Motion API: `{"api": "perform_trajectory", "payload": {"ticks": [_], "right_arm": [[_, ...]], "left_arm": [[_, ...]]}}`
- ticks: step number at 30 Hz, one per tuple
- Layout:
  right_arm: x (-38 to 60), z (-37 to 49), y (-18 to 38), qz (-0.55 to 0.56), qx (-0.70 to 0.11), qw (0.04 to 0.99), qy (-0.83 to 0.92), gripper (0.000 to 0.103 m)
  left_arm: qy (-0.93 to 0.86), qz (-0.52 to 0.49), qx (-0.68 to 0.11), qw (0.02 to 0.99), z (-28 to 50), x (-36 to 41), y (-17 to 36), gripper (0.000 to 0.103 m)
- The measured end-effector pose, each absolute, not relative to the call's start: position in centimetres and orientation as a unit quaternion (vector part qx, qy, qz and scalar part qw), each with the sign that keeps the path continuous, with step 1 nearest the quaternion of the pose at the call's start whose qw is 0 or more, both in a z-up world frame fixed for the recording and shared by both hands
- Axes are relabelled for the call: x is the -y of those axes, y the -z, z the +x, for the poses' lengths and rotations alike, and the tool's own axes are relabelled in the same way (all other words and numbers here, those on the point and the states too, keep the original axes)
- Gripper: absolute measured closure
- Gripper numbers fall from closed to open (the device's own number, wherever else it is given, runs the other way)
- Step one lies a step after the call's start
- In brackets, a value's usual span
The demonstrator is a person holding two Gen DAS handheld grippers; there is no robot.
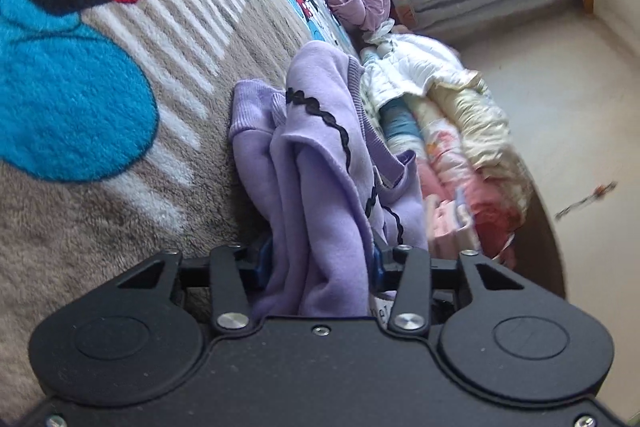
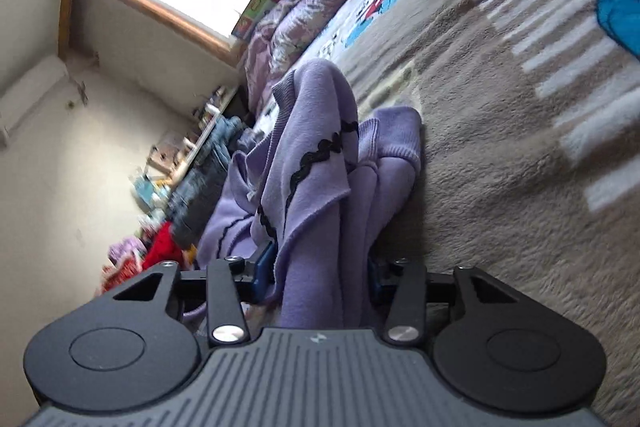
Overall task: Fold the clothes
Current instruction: 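Lift the folded sweatshirt with both grippers and carry it toward the clothes stack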
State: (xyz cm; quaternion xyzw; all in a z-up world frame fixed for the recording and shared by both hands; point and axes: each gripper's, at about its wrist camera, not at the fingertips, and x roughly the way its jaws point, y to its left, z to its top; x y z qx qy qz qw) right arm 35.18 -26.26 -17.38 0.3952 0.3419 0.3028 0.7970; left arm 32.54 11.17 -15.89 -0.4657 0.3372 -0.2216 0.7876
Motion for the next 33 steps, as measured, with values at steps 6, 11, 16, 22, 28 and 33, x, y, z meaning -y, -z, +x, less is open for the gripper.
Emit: {"api": "perform_trajectory", "payload": {"ticks": [6, 11, 16, 22, 28, 33], "right_arm": [[27.6, 31.6, 16.6, 0.456, -0.299, 0.786, -0.292, 0.059], [30.9, 26.7, 14.5, 0.491, -0.245, 0.791, -0.270, 0.059], [35.2, 20.8, 12.5, 0.520, -0.193, 0.797, -0.239, 0.059], [39.9, 13.6, 11.2, 0.551, -0.137, 0.799, -0.198, 0.059], [45.8, 8.2, 10.1, 0.564, -0.071, 0.808, -0.157, 0.059], [50.8, 7.0, 7.5, 0.552, -0.010, 0.826, -0.113, 0.059]], "left_arm": [[0.261, -0.476, -0.321, 0.776, 31.5, -10.5, 13.2, 0.062], [0.312, -0.470, -0.314, 0.764, 30.0, -6.4, 10.2, 0.062], [0.361, -0.457, -0.317, 0.748, 28.2, -1.5, 7.8, 0.062], [0.409, -0.431, -0.340, 0.729, 27.1, 5.0, 5.6, 0.062], [0.476, -0.402, -0.346, 0.701, 28.0, 12.8, 2.9, 0.062], [0.536, -0.384, -0.346, 0.668, 31.2, 20.4, 0.3, 0.062]]}}
